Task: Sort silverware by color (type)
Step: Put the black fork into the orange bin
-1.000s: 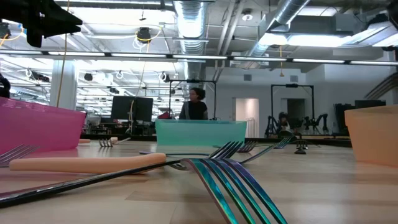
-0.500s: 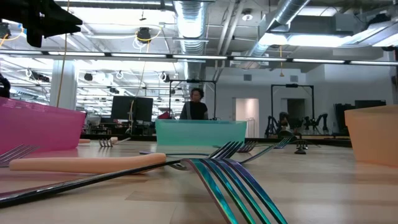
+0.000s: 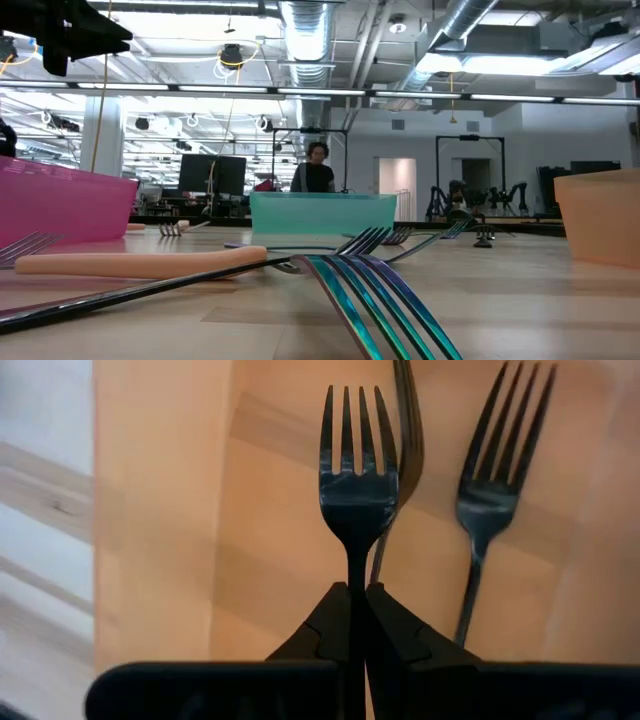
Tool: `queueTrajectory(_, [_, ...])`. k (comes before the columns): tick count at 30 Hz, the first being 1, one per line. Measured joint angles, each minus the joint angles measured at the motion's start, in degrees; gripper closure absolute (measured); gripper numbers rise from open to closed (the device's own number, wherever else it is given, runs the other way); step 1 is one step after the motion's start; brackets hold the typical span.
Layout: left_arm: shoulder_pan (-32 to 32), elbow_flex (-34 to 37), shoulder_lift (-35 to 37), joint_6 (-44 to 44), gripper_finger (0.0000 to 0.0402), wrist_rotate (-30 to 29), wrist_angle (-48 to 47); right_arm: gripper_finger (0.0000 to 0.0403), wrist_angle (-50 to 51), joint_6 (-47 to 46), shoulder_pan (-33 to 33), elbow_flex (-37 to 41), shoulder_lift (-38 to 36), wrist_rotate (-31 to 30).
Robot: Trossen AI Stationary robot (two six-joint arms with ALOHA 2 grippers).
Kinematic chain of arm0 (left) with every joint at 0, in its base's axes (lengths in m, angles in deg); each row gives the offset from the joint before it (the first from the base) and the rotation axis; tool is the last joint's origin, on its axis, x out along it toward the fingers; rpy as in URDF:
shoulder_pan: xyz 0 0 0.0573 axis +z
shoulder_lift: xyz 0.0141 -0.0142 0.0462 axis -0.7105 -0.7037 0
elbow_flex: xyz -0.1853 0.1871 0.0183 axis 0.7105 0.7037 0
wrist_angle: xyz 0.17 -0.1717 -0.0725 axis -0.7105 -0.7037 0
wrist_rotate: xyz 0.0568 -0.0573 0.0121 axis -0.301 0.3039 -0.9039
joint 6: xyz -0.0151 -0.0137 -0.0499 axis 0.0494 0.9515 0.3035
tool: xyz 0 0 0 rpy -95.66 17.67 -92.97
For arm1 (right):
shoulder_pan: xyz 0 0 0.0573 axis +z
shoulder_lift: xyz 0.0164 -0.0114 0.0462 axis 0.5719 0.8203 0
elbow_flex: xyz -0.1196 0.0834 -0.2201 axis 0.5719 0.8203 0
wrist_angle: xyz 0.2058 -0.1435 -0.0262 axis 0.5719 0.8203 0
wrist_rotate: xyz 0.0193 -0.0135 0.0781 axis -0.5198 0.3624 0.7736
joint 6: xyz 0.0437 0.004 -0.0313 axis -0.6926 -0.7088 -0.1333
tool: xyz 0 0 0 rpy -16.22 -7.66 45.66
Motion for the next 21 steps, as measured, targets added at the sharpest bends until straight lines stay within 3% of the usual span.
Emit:
queueTrajectory(11, [0.00,0.00,0.00,0.13,0.0289,0.01,0.00,0.0370,-1.79,-0.10,-1.07,0.00,7.99,0.00])
queueTrajectory(21, [-0.02,0.00,0.01,0.31,0.0289,0.00,0.00,0.0358,-2.03,0.22,-0.81,-0.02,10.27,1.66])
